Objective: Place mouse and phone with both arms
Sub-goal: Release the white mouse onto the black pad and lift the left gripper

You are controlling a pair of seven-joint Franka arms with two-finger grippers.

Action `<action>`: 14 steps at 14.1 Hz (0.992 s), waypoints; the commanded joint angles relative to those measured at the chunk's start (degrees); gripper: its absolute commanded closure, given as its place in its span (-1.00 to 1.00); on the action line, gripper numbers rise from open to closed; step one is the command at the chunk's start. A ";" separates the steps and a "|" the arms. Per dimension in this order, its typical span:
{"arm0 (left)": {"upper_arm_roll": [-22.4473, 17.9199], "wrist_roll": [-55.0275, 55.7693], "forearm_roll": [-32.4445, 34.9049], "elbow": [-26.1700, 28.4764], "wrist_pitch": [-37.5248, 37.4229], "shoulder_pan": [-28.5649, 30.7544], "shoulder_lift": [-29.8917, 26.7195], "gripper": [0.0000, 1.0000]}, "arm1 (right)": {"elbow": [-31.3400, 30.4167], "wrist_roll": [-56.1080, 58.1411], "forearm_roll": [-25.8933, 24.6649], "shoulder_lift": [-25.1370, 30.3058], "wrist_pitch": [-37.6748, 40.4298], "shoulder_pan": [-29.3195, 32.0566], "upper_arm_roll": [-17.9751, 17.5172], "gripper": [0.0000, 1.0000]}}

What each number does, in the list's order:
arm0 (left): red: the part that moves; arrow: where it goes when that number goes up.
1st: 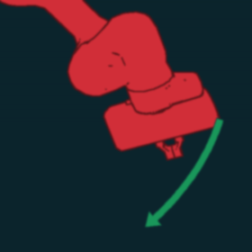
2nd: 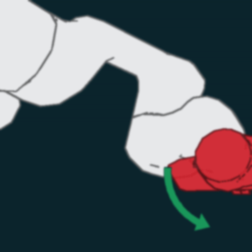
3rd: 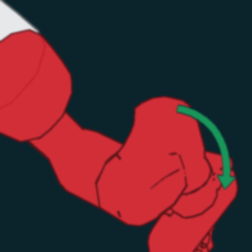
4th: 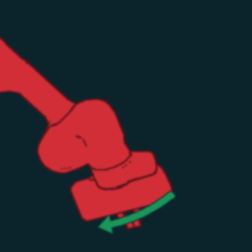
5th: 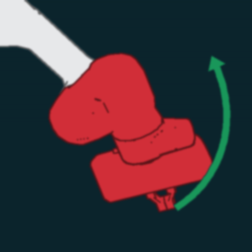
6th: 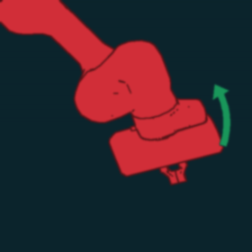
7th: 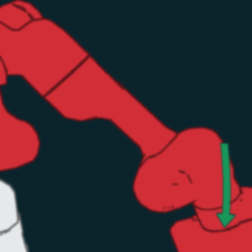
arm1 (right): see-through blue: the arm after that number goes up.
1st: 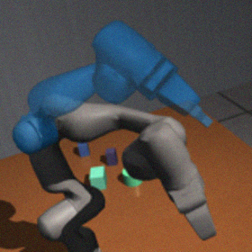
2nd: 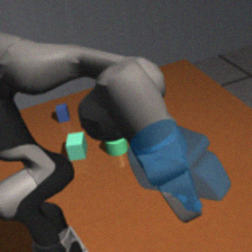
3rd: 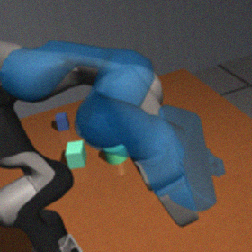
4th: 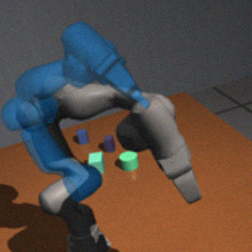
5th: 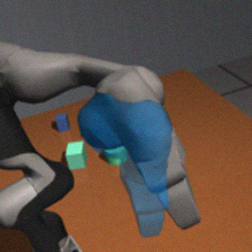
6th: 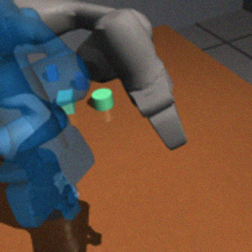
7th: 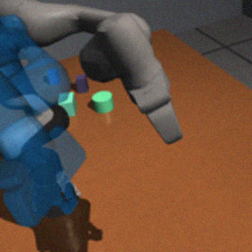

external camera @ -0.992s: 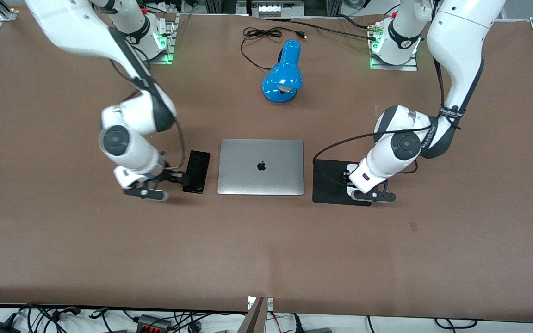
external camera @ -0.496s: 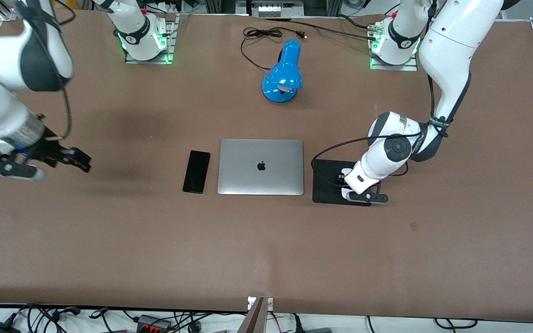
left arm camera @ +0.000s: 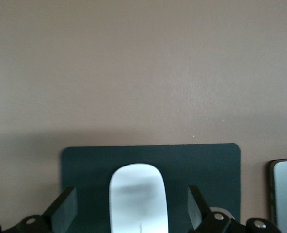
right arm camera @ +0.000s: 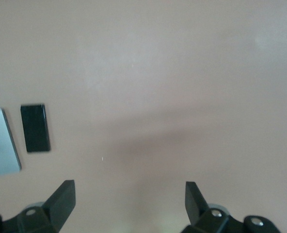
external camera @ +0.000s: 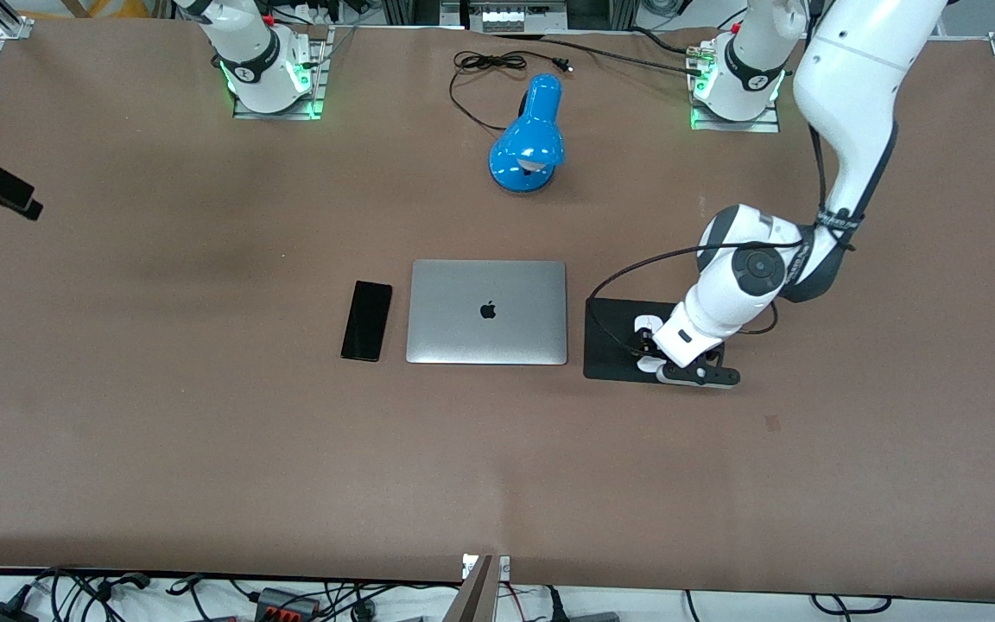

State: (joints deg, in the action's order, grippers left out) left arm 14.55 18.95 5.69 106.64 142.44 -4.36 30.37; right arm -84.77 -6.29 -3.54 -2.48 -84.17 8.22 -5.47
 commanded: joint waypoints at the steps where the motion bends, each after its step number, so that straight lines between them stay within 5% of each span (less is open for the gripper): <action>1: -0.22 -0.14 1.34 -5.79 -17.91 1.01 -6.63 -1.00 | 1.01 2.51 1.51 -2.09 2.25 -0.22 -0.25 -1.00; 4: -0.13 -6.09 1.25 -18.88 -39.10 2.24 -6.90 -1.00 | 0.57 2.51 2.13 -2.18 1.20 -5.92 5.02 -1.00; 8: 0.30 -17.08 0.64 -29.72 -56.36 6.28 -7.95 -1.00 | 0.22 2.69 2.40 -2.27 1.02 -5.59 5.12 -1.00; 14: 0.92 -21.94 -1.03 -34.48 -61.47 9.98 -12.61 -1.00 | 0.57 2.51 2.31 -2.70 0.85 -5.41 5.21 -1.00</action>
State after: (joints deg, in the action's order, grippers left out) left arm 14.61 -1.43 5.63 73.03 84.52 4.77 19.24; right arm -84.80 -4.50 -2.16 -4.98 -83.32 3.01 -0.97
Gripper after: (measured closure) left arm 0.000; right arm 0.000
